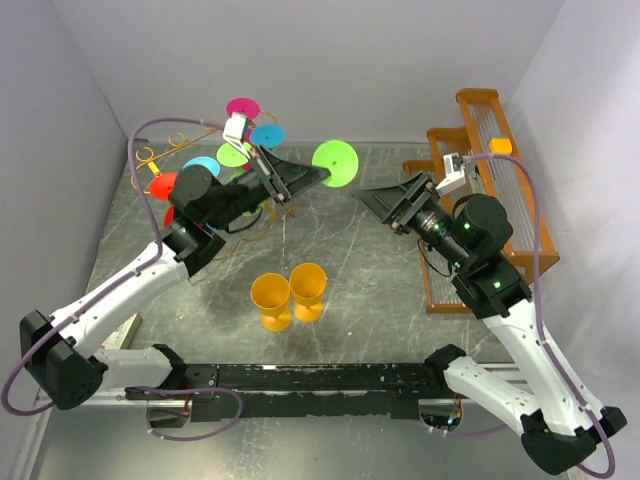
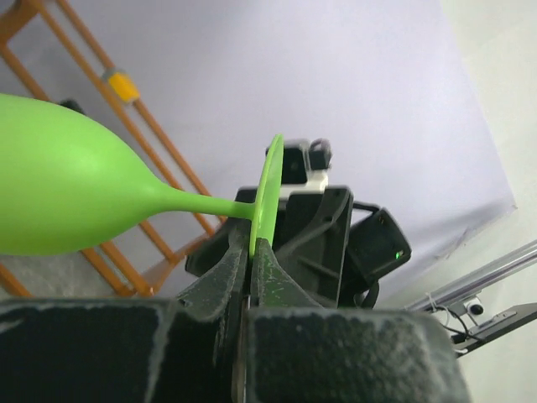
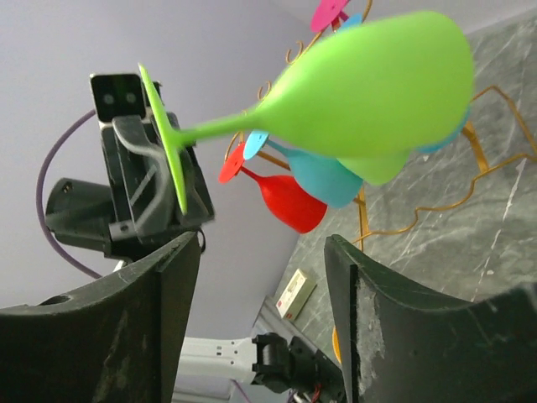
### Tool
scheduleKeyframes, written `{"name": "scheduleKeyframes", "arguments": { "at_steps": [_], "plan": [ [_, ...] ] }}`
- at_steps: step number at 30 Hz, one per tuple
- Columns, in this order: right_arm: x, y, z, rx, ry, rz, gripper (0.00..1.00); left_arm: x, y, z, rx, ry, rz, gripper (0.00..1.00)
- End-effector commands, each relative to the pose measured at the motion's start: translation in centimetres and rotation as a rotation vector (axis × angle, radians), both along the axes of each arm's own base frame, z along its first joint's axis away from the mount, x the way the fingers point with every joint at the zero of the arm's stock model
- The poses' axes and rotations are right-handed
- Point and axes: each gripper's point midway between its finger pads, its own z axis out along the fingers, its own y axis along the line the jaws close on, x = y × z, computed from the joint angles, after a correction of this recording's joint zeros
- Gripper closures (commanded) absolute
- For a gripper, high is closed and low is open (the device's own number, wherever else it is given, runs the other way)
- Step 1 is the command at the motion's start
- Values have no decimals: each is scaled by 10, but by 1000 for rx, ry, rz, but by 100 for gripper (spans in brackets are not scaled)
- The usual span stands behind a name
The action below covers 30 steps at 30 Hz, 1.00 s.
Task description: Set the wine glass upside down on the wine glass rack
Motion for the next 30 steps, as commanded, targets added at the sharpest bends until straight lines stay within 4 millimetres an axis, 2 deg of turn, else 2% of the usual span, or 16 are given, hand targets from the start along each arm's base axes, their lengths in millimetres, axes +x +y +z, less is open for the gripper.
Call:
{"name": "scheduleKeyframes", "arguments": {
  "at_steps": [1, 2, 3, 6, 11, 16, 21, 26, 30],
  "plan": [
    [-4, -19, 16, 6, -55, -87, 37, 6, 15, 53, -27, -119, -34, 93],
    [-4, -22, 17, 2, -57, -100, 37, 12, 15, 51, -1, -108, -34, 93],
    [-4, -24, 18, -4, -57, -110, 37, 18, 19, 63, 11, -121, -27, 93],
    [-5, -27, 20, -9, -68, -121, 36, 42, 35, 76, 41, -130, 31, 93],
    [-3, -26, 16, -13, -64, -122, 36, 68, 78, 108, 20, -192, 130, 93],
    [1, -23, 9, -30, -53, -120, 36, 100, 121, 117, 50, -214, 250, 93],
    [3, -24, 4, -45, -46, -126, 36, 135, 163, 98, 81, -155, 325, 93],
    [6, -25, -6, -56, -36, -138, 36, 170, 207, 62, 113, -104, 454, 93],
    [10, -20, -19, -61, -8, -124, 35, 190, 230, 39, 150, -72, 508, 93]
  ]
}}
